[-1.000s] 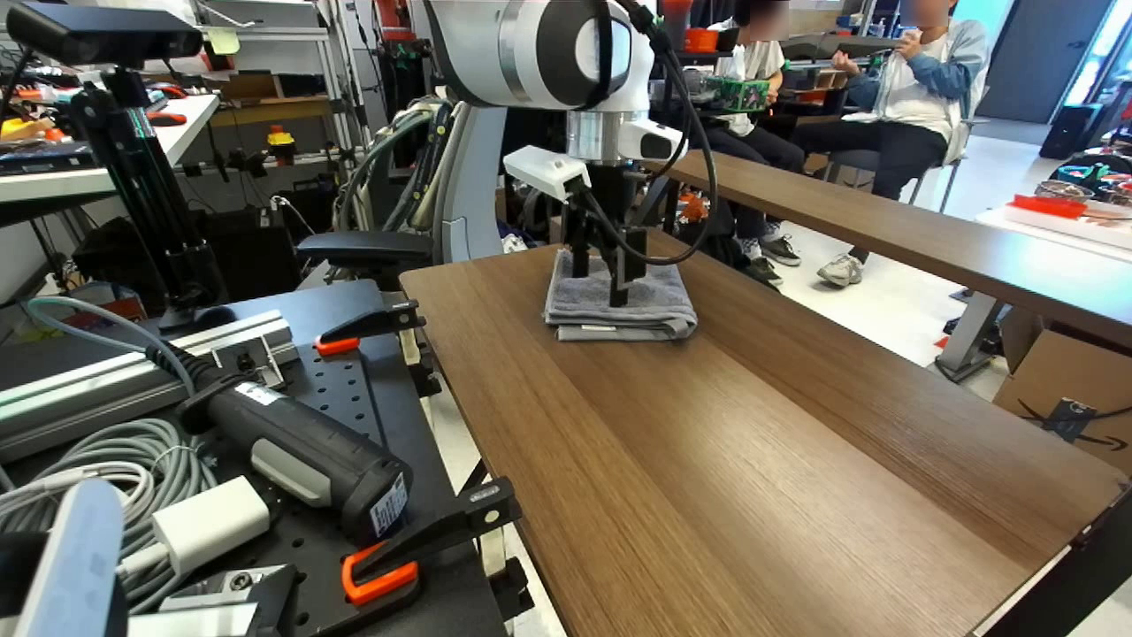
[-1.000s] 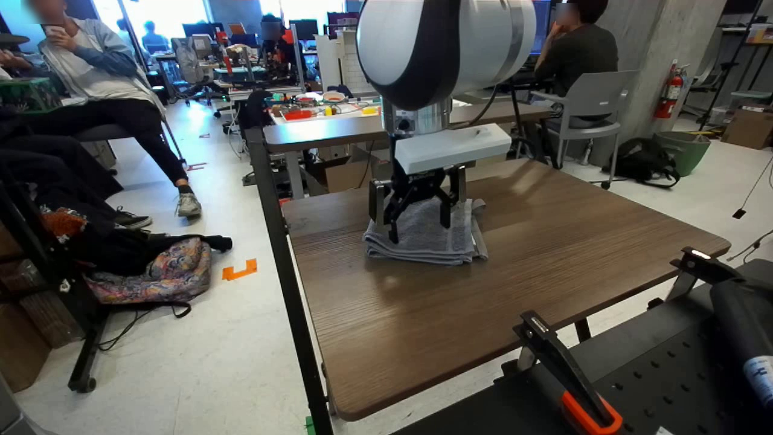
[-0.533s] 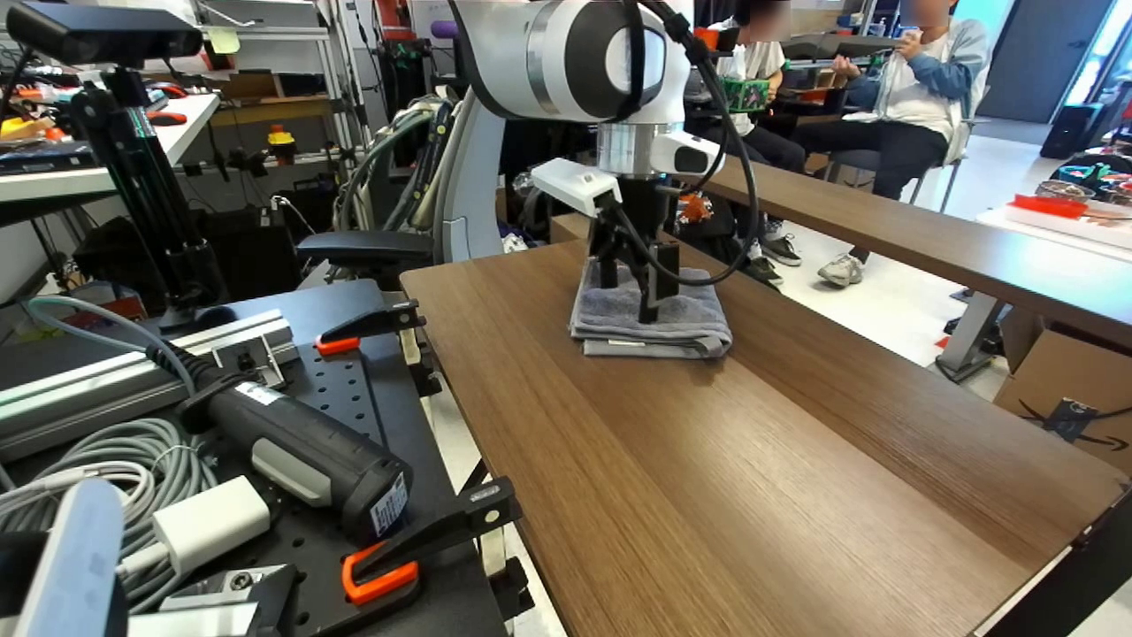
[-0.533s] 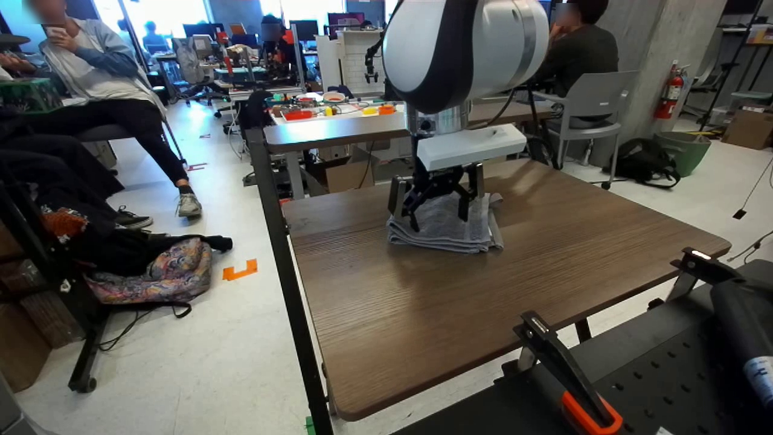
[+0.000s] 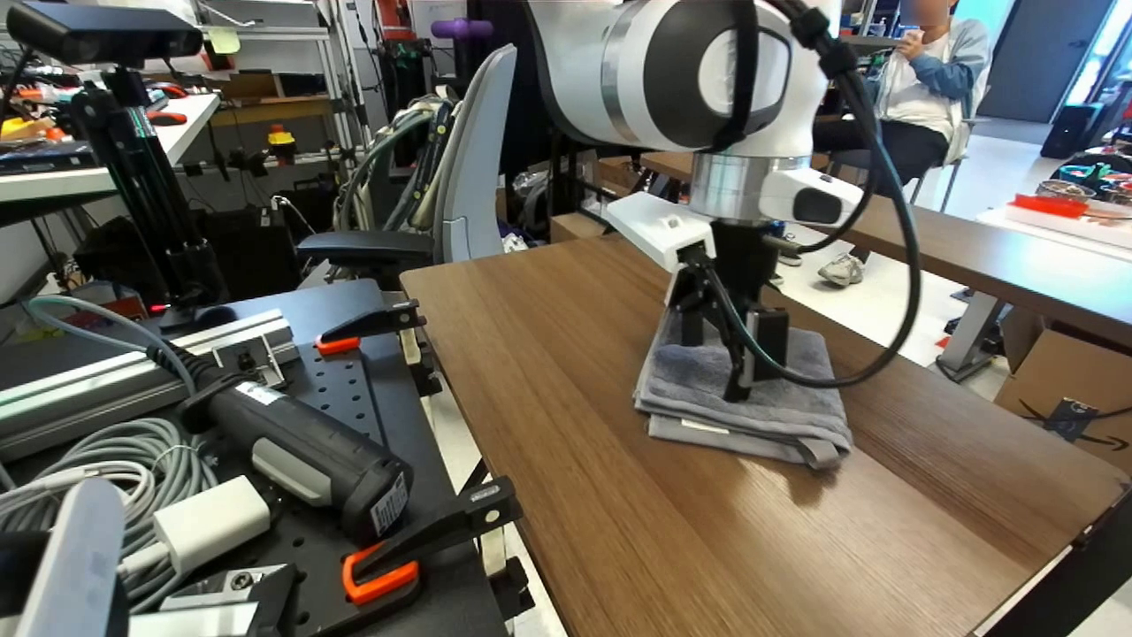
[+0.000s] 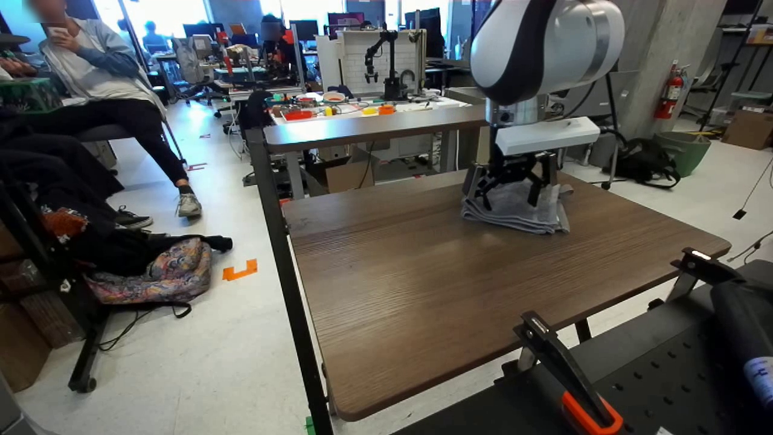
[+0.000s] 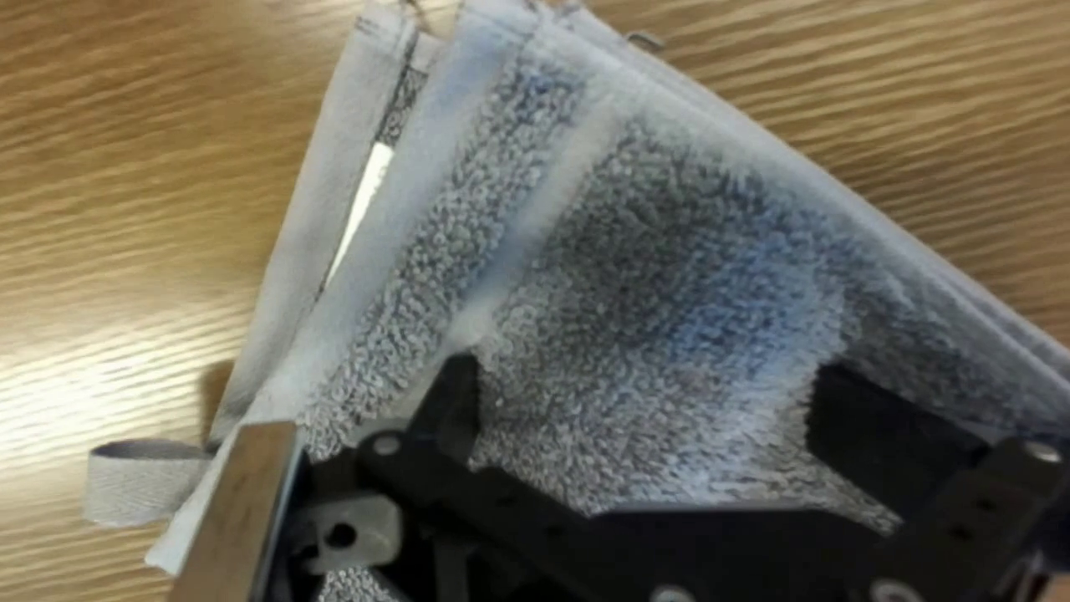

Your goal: Move the grey towel to the right

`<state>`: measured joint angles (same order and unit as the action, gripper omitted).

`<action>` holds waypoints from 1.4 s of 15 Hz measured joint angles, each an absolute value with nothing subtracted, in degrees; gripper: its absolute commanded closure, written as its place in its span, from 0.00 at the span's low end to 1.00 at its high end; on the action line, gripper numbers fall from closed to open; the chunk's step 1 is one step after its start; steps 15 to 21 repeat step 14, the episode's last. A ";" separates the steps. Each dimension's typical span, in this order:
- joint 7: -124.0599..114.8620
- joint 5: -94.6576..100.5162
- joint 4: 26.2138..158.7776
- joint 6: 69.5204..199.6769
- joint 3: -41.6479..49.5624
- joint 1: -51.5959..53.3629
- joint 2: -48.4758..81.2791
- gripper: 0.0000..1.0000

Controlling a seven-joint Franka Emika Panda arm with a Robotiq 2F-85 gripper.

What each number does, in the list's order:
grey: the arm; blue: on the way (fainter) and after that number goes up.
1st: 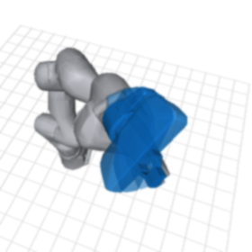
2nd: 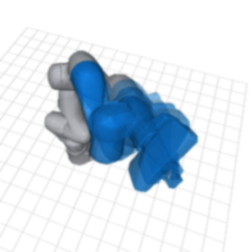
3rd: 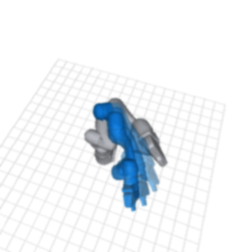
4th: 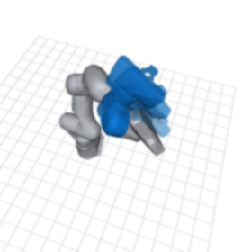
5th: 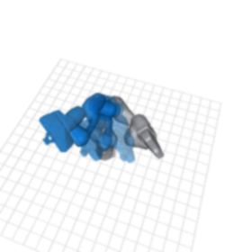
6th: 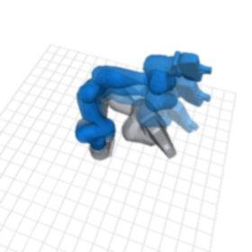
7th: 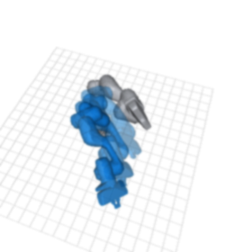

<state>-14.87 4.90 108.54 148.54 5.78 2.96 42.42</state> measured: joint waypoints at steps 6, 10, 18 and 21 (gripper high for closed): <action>-13.75 2.90 107.59 147.29 8.19 -3.73 42.49 0.00; -13.51 1.82 106.22 145.10 8.20 -5.21 42.24 0.00; -13.51 0.96 106.35 140.31 7.59 -4.40 36.79 0.00; -13.51 0.96 106.35 140.31 7.59 -4.40 36.79 0.00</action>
